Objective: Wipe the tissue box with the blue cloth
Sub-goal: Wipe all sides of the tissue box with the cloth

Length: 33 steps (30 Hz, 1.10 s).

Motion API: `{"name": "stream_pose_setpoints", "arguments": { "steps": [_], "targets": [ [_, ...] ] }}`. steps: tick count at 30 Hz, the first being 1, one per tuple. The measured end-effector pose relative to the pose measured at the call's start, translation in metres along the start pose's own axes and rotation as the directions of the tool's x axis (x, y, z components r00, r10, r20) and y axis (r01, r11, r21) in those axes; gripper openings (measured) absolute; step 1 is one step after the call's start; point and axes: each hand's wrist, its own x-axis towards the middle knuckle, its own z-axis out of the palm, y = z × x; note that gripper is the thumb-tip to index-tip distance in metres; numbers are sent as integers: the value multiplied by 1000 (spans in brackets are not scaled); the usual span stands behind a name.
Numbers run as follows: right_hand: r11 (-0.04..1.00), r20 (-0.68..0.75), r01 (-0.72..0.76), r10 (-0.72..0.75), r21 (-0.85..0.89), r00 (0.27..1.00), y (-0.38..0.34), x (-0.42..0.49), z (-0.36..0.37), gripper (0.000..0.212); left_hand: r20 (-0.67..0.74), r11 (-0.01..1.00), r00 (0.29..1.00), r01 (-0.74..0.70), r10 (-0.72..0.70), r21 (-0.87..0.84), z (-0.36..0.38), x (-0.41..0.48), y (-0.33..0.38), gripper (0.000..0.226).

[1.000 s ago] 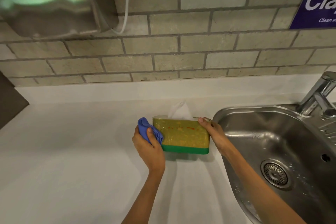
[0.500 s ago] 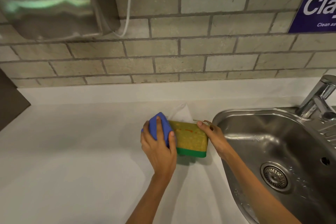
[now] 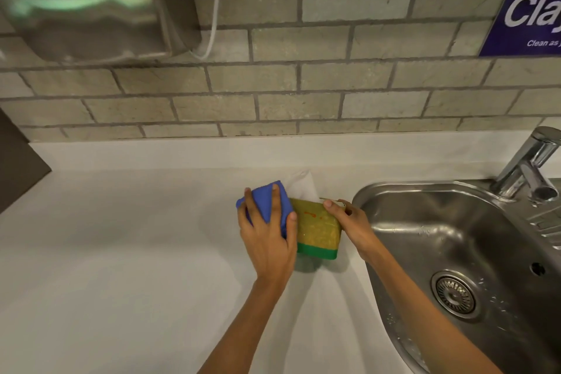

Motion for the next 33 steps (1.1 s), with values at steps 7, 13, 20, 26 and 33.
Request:
{"name": "stream_pose_setpoints", "arguments": {
  "steps": [7,13,20,26,33],
  "targets": [
    [1000,22,14,-14,5,1000,3,2,-3,85,9,996,997,-77,77,-33,-3,-36,-29,49],
    [1000,-5,-21,21,9,1000,2,5,-1,65,46,997,996,-80,80,-4,3,-15,19,49],
    [1000,-2,-10,10,15,1000,-2,4,-1,74,19,994,994,-109,108,13,1,-30,-7,53],
    [999,-7,-31,31,-16,1000,-1,6,-2,75,93,987,983,-161,157,30,9,-24,30,51],
    [1000,2,-17,17,-6,1000,-4,2,0,81,51,998,997,-58,59,-13,1,-35,-2,58]
  ]
}}
